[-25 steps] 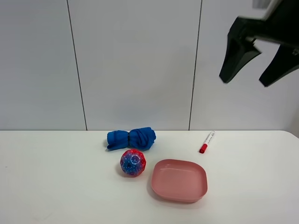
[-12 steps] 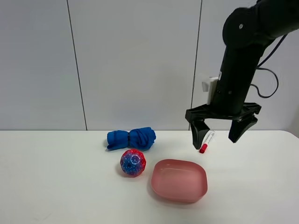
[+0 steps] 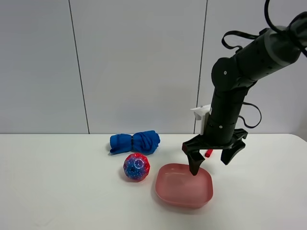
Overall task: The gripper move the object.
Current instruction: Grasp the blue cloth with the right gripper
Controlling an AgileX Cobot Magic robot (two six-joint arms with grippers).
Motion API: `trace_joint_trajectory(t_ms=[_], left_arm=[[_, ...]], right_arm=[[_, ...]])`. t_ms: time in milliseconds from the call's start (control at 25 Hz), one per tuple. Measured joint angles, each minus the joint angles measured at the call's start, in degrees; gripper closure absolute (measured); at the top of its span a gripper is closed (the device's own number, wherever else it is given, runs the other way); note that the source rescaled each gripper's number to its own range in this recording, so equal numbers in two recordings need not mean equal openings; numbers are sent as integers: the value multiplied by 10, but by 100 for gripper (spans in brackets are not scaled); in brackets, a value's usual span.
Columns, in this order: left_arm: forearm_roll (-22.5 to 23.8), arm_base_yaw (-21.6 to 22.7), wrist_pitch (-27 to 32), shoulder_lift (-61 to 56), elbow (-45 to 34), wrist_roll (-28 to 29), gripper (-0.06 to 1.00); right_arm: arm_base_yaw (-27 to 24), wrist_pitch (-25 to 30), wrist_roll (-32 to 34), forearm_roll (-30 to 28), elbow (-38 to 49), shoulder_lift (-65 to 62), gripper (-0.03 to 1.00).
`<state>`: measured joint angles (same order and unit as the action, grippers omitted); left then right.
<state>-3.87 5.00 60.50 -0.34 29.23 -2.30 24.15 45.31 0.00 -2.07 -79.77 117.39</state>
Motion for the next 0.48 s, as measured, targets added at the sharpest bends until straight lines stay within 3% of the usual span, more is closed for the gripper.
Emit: trace_joint_trajectory(t_ms=[480], left_arm=[[0,0,0,0,0,0,-6]], right_arm=[[-1,-25,-18,8,-1,16,1]])
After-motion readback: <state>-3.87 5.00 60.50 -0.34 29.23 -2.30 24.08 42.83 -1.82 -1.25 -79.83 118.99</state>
